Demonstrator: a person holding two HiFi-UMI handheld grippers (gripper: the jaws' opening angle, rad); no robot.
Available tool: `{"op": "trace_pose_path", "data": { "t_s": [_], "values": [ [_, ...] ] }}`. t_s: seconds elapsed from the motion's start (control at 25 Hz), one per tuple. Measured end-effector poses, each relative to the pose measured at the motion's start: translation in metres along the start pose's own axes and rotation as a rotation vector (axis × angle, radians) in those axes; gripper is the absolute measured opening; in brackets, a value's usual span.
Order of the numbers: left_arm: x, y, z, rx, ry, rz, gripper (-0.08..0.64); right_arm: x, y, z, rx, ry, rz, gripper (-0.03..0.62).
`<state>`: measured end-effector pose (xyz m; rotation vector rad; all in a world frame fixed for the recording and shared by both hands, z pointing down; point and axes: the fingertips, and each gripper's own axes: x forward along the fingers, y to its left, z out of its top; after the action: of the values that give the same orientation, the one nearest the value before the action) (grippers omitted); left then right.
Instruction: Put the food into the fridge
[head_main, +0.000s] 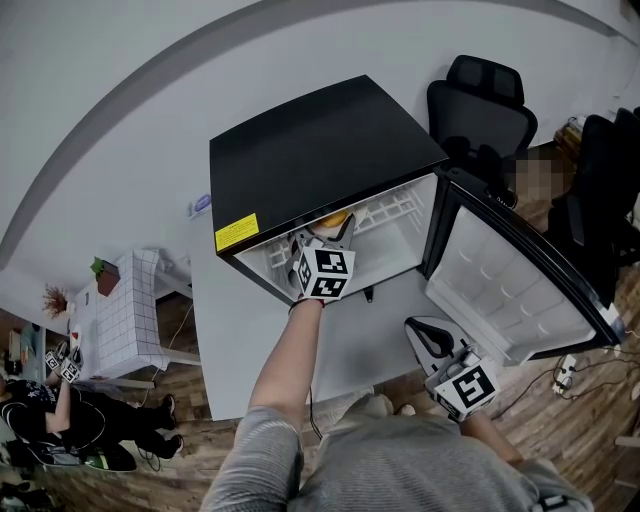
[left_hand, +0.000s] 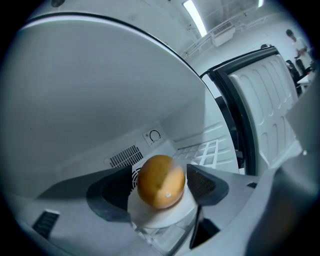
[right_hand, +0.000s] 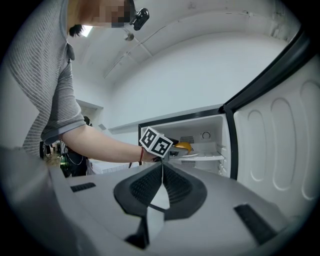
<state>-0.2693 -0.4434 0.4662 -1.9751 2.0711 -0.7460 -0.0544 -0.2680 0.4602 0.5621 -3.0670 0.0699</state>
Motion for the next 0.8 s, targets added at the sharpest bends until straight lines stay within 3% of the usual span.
{"op": "trace_pose_path", "data": {
  "t_s": [0.36, 0.8],
  "values": [
    [-0.018, 0.005, 0.010, -0.013, -0.035, 0.032, 0.334, -0.005, 0.006, 0.003, -0.009, -0.005, 0.005, 0.012],
    [-0.054, -0.017, 0.015, -0.076, -0.069, 0.006, 0.333, -0.018, 0.019, 0.008, -0.027, -0.016, 0.027, 0.013]
  ]
}}
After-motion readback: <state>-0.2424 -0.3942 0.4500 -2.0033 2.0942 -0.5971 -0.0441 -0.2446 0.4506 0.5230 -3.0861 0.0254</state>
